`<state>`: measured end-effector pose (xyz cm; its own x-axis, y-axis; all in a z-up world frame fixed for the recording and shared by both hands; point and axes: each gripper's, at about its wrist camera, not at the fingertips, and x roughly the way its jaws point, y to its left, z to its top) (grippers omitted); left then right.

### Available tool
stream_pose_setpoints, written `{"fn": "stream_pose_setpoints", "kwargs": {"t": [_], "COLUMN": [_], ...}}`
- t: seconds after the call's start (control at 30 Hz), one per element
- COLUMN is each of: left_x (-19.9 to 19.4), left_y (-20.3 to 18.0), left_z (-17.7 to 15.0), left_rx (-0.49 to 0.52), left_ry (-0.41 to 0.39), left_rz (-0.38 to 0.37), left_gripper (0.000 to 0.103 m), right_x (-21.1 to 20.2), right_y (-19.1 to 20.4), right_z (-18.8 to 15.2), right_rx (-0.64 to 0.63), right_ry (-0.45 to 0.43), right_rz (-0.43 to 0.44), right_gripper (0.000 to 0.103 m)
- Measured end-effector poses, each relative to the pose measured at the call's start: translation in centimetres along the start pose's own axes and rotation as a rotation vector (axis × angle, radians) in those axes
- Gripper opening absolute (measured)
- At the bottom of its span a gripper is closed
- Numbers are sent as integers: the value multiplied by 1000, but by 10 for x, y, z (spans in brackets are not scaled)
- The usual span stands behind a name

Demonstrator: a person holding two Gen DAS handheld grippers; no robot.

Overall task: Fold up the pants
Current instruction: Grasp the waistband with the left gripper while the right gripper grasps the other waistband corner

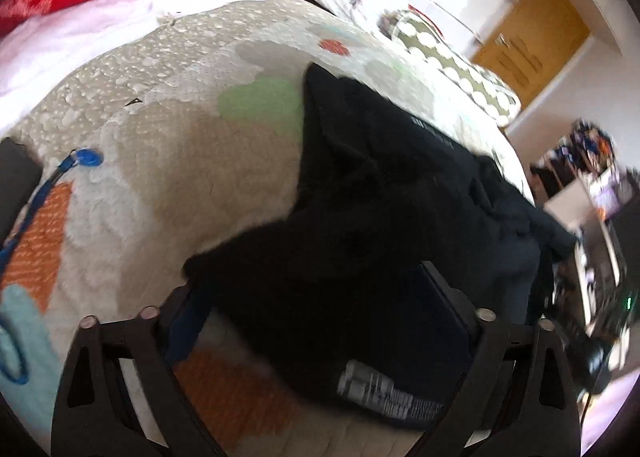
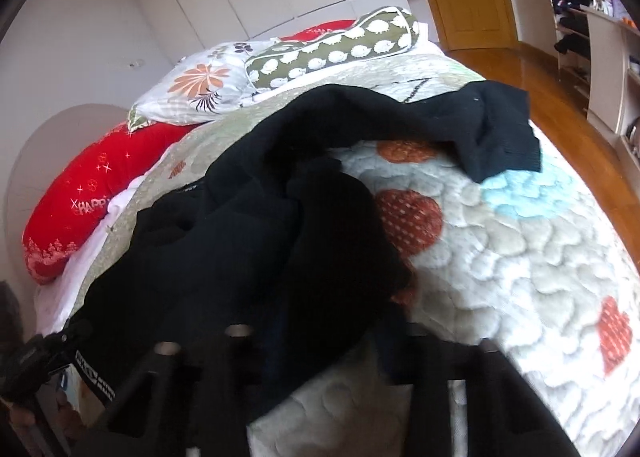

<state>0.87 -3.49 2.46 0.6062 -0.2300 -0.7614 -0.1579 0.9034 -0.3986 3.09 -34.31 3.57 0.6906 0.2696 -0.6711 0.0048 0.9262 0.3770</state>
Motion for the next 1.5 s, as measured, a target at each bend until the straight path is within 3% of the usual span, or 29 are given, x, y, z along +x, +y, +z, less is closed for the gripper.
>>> {"fn": "stream_pose_setpoints", "kwargs": {"t": [0.03,0.17,0.37,0.53,0.63,0.77,0.8,0.83,0.87,0.93,1.0,1.17,1.2,1.27,1.3,1.4,1.5], "left_x": [3,-1,-50,-67,-61,-58,-58,-58,-57,-55,-54,-55,-55,-58,-59,-60,-57], "left_y": [1,-5,5,30,29,30,30,30,31,32,30,29,30,31,30,28,24], "left_z": [3,5,3,-13,-30,-41,-43,-44,-45,-46,-46,-46,-46,-46,-46,-47,-49], "left_rx": [-21,-8,2,-7,21,38,46,50,48,41,45,40,35,28,32,42,55], "left_ry": [1,15,-62,-51,-19,-15,-19,-21,-20,-20,-23,-27,-25,-21,-23,-14,-12], "left_rz": [5,-31,-32,-29,20,53,55,58,62,66,77,88,87,82,82,82,102], "left_gripper": [60,36,35,35,35,35,35,35,35,35,35,35,35,35,35,35,35], "right_x": [0,-28,-96,-157,-151,-147,-149,-151,-154,-161,-162,-136,-133,-135,-144,-176,-173], "right_y": [-1,-2,-6,-33,-48,-48,-53,-59,-65,-80,-92,-107,-108,-110,-106,-82,-81], "right_z": [2,4,0,-20,-34,-68,-77,-82,-86,-92,-92,-77,-74,-68,-67,-71,-87], "right_rx": [13,21,22,21,61,11,10,27,42,97,150,222,227,258,248,109,67], "right_ry": [0,-70,-178,-216,-120,7,37,44,43,11,-18,-51,-68,-67,-83,-112,29], "right_rz": [13,38,-32,-98,-129,-136,-149,-161,-168,-190,-201,-114,-98,-71,-46,-129,-241], "right_gripper": [5,4,4,4,4,6,8,18,33,47,48,48,44,22,22,22,26]}}
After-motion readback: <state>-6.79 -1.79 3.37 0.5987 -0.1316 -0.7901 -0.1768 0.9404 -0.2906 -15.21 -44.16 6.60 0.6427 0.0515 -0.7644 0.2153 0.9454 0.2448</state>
